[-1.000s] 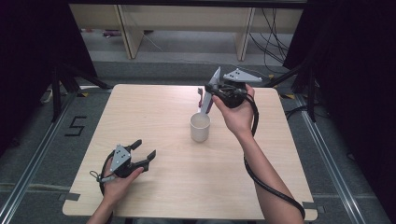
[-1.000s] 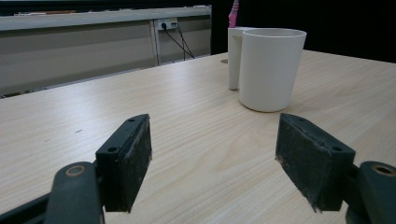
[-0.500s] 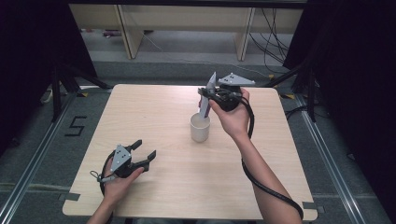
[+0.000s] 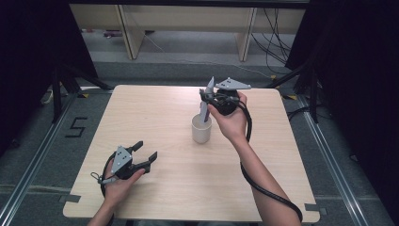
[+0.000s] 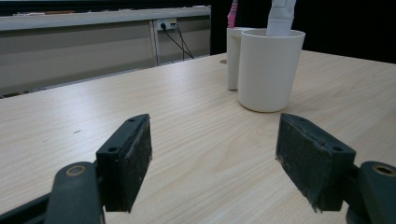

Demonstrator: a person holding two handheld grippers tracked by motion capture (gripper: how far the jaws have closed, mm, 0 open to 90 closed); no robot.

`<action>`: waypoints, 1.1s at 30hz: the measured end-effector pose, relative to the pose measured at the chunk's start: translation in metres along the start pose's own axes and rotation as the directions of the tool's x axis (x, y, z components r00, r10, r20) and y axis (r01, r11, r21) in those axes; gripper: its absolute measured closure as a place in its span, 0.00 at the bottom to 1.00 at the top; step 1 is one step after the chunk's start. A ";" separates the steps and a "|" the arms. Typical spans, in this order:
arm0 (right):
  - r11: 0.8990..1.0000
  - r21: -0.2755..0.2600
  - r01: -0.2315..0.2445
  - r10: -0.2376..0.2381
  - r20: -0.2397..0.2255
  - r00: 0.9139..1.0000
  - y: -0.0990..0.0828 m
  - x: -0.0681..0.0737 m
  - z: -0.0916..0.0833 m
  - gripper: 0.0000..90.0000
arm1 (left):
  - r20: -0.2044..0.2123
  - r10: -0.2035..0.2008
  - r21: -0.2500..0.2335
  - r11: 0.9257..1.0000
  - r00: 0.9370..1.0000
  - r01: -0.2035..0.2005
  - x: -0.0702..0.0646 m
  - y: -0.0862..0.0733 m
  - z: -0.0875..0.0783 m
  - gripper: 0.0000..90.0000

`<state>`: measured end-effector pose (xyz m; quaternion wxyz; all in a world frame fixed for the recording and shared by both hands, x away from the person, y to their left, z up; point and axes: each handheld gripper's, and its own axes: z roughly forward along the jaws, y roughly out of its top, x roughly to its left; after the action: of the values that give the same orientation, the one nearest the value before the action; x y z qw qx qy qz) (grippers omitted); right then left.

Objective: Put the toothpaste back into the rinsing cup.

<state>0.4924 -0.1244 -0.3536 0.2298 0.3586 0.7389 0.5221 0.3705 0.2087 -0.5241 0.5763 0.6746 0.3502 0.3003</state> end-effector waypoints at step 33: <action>0.999 0.026 0.040 -0.041 0.017 0.999 -0.017 0.000 0.015 0.83 | 0.007 0.004 -0.014 1.000 1.000 -0.004 0.000 0.000 0.001 0.30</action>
<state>0.4980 -0.1190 -0.3750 0.2423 0.3512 0.7504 0.5048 0.3712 0.2084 -0.5246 0.5814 0.6724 0.3449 0.3015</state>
